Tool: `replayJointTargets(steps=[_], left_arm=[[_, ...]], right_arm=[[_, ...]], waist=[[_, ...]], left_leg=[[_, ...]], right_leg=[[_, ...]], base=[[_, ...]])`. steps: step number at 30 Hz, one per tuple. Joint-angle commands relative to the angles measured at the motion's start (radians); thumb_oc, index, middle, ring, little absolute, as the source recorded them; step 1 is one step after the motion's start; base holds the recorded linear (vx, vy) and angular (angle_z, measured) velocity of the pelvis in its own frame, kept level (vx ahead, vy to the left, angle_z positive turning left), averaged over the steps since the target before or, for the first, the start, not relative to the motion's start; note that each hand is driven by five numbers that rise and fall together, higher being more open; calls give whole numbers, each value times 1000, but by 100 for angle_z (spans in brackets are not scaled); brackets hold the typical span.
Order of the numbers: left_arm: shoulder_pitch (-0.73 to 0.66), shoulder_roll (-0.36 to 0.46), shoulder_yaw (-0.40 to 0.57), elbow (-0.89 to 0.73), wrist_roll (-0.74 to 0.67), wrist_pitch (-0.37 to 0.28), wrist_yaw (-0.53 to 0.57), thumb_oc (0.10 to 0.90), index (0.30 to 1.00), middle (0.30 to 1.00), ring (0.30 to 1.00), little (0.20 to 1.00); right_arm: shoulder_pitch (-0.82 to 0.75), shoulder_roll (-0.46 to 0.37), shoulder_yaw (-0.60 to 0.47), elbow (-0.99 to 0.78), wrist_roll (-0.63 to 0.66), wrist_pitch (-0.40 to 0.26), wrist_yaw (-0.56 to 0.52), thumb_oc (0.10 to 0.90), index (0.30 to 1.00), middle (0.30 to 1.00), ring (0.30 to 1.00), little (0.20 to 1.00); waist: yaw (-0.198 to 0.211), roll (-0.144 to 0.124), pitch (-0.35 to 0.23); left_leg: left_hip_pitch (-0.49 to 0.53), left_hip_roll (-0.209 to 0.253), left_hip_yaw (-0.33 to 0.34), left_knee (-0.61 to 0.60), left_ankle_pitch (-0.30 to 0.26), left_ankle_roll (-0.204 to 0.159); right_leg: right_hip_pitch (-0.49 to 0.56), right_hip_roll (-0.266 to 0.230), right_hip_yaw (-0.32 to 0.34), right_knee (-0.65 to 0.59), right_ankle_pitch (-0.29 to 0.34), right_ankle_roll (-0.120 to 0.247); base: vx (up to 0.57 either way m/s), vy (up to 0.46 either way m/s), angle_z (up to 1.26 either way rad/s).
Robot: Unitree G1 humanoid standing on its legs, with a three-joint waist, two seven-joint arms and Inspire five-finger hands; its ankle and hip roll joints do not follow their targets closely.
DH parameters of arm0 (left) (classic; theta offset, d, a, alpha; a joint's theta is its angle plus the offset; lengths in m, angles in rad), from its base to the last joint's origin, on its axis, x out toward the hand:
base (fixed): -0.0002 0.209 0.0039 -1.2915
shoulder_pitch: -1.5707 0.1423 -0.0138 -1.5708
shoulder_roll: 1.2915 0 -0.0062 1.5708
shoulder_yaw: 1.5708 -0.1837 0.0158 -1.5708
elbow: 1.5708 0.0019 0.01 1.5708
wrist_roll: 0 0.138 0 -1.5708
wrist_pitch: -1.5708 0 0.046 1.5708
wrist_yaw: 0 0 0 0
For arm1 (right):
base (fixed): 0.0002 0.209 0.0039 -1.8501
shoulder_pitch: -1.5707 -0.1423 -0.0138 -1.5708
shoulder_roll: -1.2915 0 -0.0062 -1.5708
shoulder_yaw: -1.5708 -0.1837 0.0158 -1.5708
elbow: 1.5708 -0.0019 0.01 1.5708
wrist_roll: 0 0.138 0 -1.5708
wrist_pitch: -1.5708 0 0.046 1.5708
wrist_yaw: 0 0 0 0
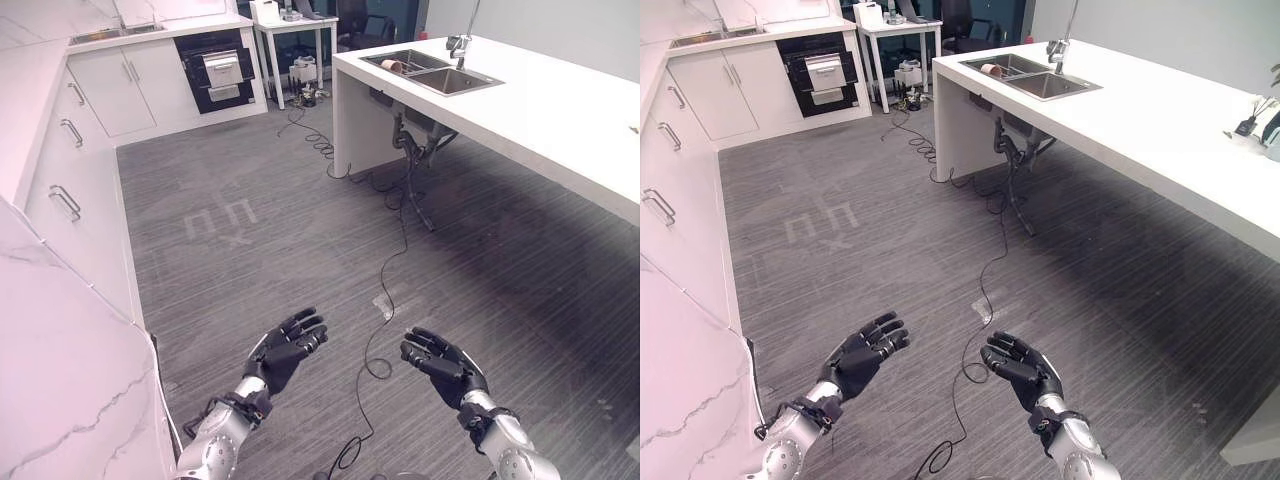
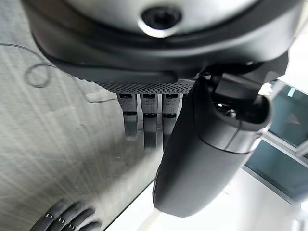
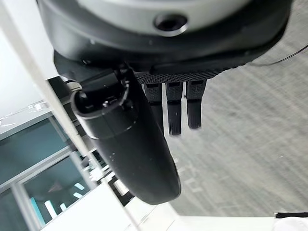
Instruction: Place the dishes in the dishwasher.
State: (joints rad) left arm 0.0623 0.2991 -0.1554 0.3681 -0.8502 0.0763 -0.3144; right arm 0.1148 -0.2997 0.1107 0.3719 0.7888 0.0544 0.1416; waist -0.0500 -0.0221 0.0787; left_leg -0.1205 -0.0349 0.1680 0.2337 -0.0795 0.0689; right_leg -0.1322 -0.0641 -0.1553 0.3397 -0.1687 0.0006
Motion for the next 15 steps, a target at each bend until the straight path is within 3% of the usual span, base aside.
replayJointTargets(steps=[1,6,10,12,15], left_arm=[[-61,28,-24,21,117,-2,-12,800,900,900,900,900],[-59,50,-91,199,285,30,9,800,900,900,900,900],[-87,35,-139,389,519,-4,87,800,900,900,900,900],[-114,20,-158,498,545,-27,88,800,900,900,900,900],[-126,-5,-161,560,507,-49,68,800,900,900,900,900]], right_arm=[[-55,-1,6,-26,51,-49,15,800,900,900,900,900],[-72,-14,32,161,8,-23,-23,800,900,900,900,900],[-99,-14,47,338,-72,-40,-6,800,900,900,900,900],[-119,-15,67,420,-160,-54,6,800,900,900,900,900],[-129,-9,73,505,-181,-46,15,800,900,900,900,900]], waist=[[0,-10,-28],[7,-3,-21],[10,0,-19],[10,0,-18],[10,0,-19]], left_leg=[[10,56,-6,66,-47,-81],[7,57,-3,66,-47,-81],[2,57,-2,66,-48,-80],[0,58,-3,66,-48,-78],[0,62,-3,66,-50,-77]], right_leg=[[17,-29,-30,-40,100,103],[17,-31,-36,-40,98,107],[16,-29,-37,-40,94,108],[16,-26,-36,-40,90,106],[19,-23,-35,-40,86,105]], base=[[0,0,0],[-1,3,1],[0,0,0],[1,-6,4],[15,-30,7]])
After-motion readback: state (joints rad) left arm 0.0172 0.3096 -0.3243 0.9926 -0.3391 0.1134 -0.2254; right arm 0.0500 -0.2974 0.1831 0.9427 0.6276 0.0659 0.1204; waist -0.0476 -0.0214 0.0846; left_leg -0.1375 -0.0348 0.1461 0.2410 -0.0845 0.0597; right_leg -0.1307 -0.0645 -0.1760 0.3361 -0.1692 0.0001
